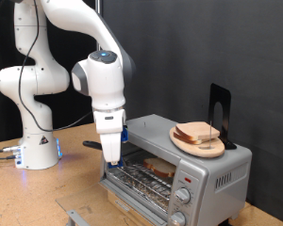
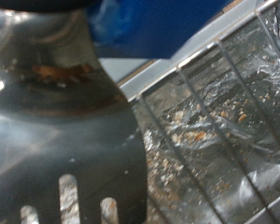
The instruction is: Make a piece of toast with the oven
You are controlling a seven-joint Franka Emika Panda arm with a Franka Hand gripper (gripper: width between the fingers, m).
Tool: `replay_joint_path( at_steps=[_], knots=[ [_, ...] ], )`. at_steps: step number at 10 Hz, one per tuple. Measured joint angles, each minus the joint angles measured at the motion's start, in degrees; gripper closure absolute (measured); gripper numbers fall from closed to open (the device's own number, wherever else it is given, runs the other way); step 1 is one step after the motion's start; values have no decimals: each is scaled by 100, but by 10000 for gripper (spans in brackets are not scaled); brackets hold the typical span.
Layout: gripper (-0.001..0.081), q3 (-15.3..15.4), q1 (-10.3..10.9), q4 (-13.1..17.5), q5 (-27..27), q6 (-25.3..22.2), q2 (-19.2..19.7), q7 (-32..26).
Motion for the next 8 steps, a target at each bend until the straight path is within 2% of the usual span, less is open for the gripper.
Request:
replay_joint_path(
  at_steps=[3,6,8],
  knots=[
    [340,-246,-62,-545,255,-53,-322,-693],
    [340,-561,-81,-1085,676,34,-912,-1322],
    [340,-793,-94,-1323,947,91,-1350,-1595]
  ],
)
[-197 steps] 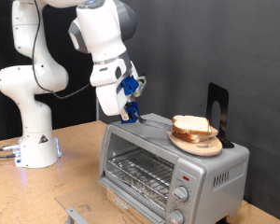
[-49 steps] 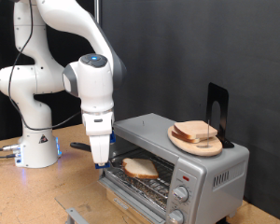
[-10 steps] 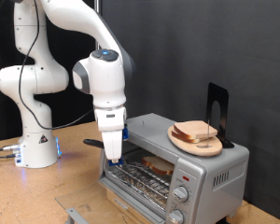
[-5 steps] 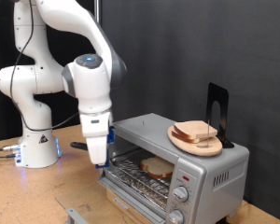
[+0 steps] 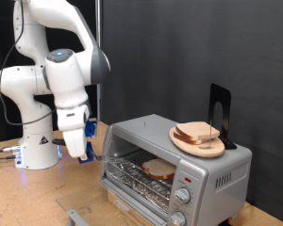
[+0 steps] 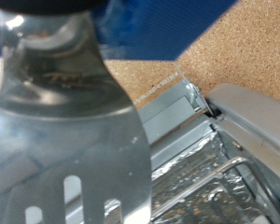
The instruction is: Make a piece of toast with the oven
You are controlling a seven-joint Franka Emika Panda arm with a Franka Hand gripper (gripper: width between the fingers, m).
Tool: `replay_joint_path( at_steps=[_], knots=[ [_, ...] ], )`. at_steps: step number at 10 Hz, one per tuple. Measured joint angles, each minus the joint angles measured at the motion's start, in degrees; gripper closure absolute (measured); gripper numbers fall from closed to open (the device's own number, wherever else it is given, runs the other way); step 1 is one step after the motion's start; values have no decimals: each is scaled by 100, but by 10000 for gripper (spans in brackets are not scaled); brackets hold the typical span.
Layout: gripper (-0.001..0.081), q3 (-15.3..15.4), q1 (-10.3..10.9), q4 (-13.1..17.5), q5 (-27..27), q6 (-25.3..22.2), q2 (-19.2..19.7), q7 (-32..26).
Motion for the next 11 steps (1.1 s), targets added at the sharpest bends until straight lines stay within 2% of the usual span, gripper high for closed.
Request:
replay_joint_path(
  at_steps=[2,4,5,7,9,11],
  knots=[
    [340,-80,-117,-187,27,256,-342,182],
    [340,-139,-220,-195,27,140,-441,327],
    [340,-131,-214,-195,27,145,-437,297],
    [340,-245,-88,-130,514,66,-526,-139],
    [340,-440,-11,-9,822,-452,-940,-460],
    [340,-514,-19,37,858,-895,-1407,-465]
  ],
)
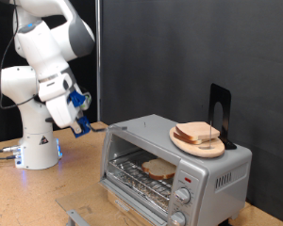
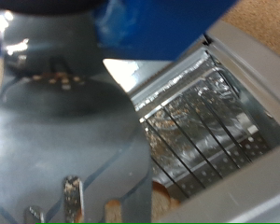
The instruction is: Make a piece of toast with the oven
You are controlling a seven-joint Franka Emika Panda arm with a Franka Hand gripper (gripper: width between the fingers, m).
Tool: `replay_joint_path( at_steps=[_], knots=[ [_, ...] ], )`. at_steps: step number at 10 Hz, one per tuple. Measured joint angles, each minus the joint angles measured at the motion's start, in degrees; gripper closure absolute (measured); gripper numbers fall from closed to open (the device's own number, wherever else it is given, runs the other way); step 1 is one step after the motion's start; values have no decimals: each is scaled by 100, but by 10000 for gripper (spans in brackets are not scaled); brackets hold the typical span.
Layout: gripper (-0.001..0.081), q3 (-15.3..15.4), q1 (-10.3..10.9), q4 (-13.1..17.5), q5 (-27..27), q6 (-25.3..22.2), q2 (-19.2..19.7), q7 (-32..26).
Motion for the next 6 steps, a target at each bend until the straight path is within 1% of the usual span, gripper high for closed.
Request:
replay_joint_path(
  at_steps=[1,2,3,4,5,6],
  knots=[
    [340,1,-11,1,-23,-123,-156,61],
    [340,2,-27,-10,-31,-171,-225,93],
    [340,2,-27,-19,-30,-171,-214,92],
    [340,1,-2,-22,93,-161,-210,10],
    [340,-3,78,-10,330,-159,-226,-160],
    [340,-1,226,41,552,-197,-254,-307]
  ],
)
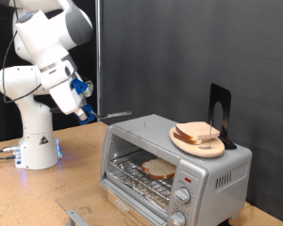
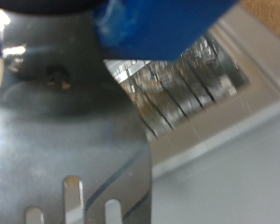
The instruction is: Make a piece of toast with the oven
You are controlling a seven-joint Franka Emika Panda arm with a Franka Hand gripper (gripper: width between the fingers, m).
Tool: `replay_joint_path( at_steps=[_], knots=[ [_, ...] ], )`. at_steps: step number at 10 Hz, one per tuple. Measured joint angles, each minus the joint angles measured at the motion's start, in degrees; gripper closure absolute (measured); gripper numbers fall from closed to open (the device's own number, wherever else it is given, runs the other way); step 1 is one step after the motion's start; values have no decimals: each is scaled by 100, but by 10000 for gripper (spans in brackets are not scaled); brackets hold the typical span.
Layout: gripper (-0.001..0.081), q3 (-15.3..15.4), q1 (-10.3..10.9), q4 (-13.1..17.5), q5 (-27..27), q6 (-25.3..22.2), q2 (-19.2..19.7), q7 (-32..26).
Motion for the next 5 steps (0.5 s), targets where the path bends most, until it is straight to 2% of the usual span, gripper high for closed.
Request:
replay_joint_path(
  at_steps=[2,3,5],
  knots=[
    [340,81,375,192,341,-201,-31,22],
    [340,179,519,279,582,-231,-31,215],
    [340,569,635,468,758,-145,-24,1007]
  ],
)
